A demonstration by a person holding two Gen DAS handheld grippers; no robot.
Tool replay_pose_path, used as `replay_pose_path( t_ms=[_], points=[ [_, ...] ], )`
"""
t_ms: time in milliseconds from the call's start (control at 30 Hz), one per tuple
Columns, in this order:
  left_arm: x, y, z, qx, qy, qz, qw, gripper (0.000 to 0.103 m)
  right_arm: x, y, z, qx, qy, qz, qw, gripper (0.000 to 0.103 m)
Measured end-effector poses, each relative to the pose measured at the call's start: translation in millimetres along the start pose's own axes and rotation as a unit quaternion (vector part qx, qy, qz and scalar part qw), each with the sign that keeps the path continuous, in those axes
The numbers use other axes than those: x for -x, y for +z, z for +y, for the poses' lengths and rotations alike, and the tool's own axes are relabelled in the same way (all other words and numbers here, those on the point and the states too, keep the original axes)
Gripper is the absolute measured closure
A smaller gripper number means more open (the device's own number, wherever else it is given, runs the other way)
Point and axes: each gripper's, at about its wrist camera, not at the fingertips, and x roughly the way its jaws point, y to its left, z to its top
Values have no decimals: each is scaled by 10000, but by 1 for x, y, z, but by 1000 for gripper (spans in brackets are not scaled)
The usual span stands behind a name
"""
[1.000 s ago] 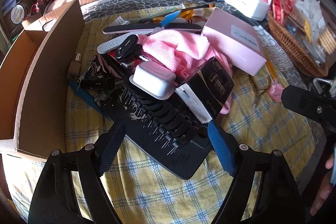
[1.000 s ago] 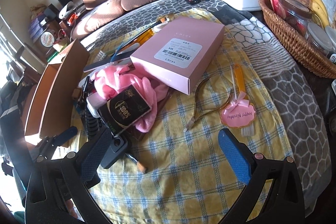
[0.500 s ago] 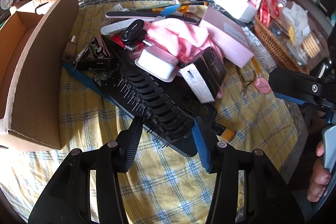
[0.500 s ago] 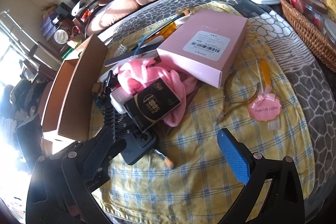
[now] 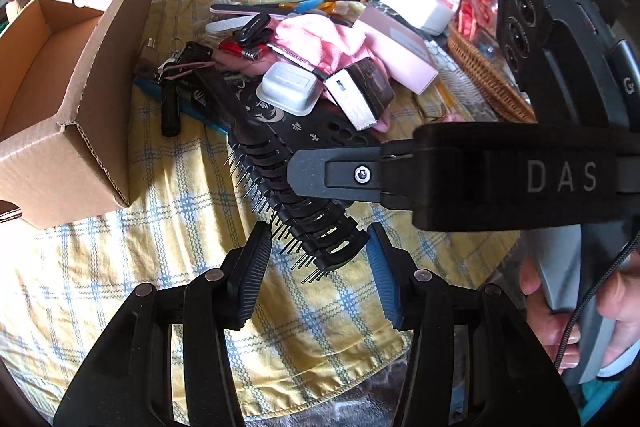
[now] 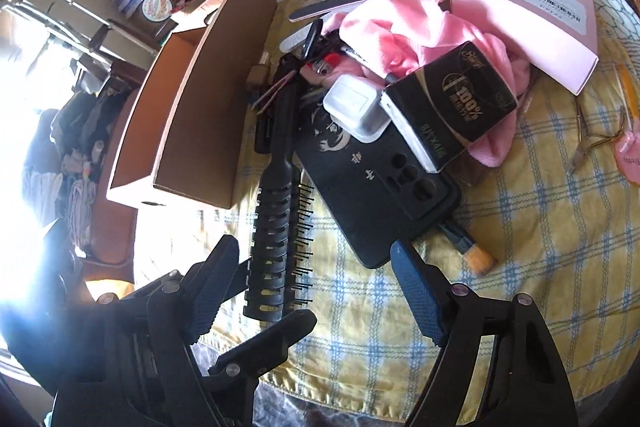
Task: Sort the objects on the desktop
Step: 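Close the right gripper on the black hairbrush handle and lift it, then carry the black hairbrush with the right gripper into the cardboard box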
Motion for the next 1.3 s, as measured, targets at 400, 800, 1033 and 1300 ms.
replay_pose_path(
  t_ms=[400, 800, 1033, 1300],
  points=[
    [13, -13, 17, 126, -276, -109, 9995, 57, -36, -10, 23, 56, 391, 548, 9977, 28],
    [29, -12, 19, 161, -523, -310, 9980, 56, -29, -10, 19, -277, 817, 519, 9949, 64],
    [52, 4, 15, -63, -544, -549, 9970, 56, -9, 0, 33, -246, 1005, 302, 9942, 65],
    [81, 32, 28, -155, -432, -739, 9962, 56, 2, 25, 69, 20, 1069, 131, 9942, 65]
  ],
)
